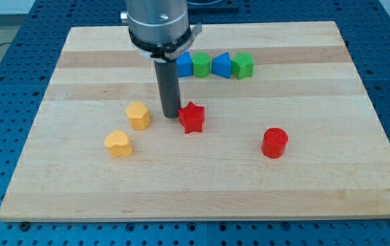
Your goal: Separate the red star with yellow hexagon close to the red circle
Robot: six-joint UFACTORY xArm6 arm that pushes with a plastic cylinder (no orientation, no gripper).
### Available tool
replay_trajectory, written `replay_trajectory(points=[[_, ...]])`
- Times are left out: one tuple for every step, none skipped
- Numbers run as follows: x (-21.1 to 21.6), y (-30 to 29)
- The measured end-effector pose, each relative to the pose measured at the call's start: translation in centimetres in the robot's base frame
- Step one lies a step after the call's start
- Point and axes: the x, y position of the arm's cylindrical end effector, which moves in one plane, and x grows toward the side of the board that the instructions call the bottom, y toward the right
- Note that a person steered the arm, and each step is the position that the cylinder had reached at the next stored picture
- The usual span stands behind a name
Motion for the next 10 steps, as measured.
replay_trajectory(points=[[2.6, 5.2], [2.9, 6.7], [2.9, 5.9], [4.6, 7.2], [5.7, 8.5], [5.6, 8.5], [3.8, 8.6], [2.3, 10.2], [0.3, 11.9], [-2.6, 16.1]])
